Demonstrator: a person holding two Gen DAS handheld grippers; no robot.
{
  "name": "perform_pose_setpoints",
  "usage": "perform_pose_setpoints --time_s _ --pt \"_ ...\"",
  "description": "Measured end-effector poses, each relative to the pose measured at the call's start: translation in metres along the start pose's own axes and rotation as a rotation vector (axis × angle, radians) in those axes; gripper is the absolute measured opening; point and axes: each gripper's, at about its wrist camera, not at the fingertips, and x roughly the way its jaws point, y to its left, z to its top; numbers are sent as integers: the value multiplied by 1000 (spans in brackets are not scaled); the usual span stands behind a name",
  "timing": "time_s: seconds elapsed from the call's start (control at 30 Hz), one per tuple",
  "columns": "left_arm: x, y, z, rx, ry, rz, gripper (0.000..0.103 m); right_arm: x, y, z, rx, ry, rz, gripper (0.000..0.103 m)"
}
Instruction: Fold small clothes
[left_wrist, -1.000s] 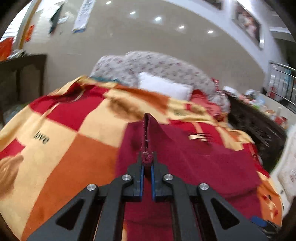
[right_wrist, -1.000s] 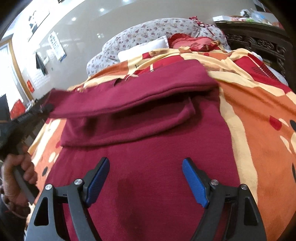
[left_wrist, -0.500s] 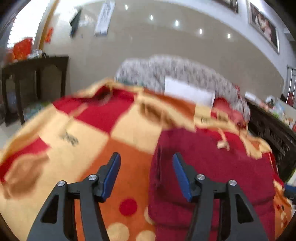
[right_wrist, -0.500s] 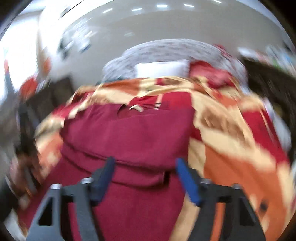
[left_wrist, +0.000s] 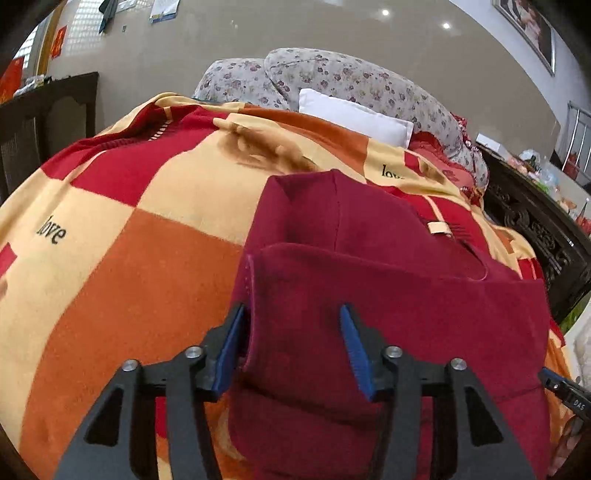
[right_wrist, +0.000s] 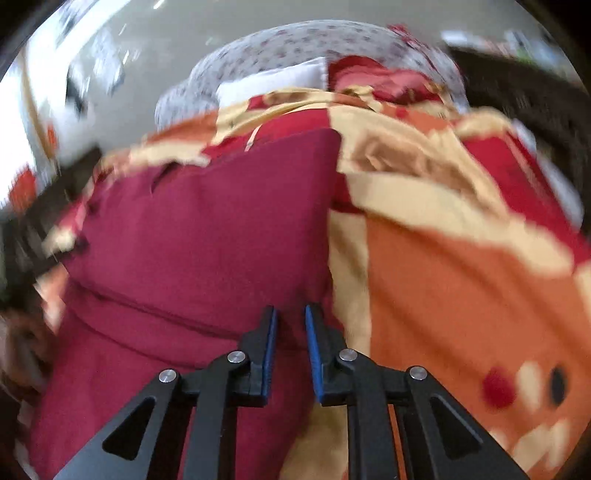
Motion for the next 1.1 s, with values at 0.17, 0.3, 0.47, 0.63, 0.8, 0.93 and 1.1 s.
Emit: perform_pose_setpoints --time_s 0.17,0.3,0.47,0.63,0.8,0.93,1.1 --pt "-3 -15 -11 57 -39 32 67 -9 20 19 -39 40 -23 16" --pt "2 -30 -9 120 -28 108 71 -34 40 56 -87 -118 8 19" --pt "6 -26 -8 113 -10 87 77 16 60 96 -165 -85 -137 19" --pt "12 -17 -7 67 22 84 80 60 23 93 -75 29 -205 20" --pt "16 -17 -6 61 36 88 81 32 36 94 -83 4 -212 26" --pt "15 -18 -7 67 34 98 82 -1 66 63 -170 -60 -143 39" --pt "20 -20 -7 78 61 108 85 26 54 24 -193 8 -204 48"
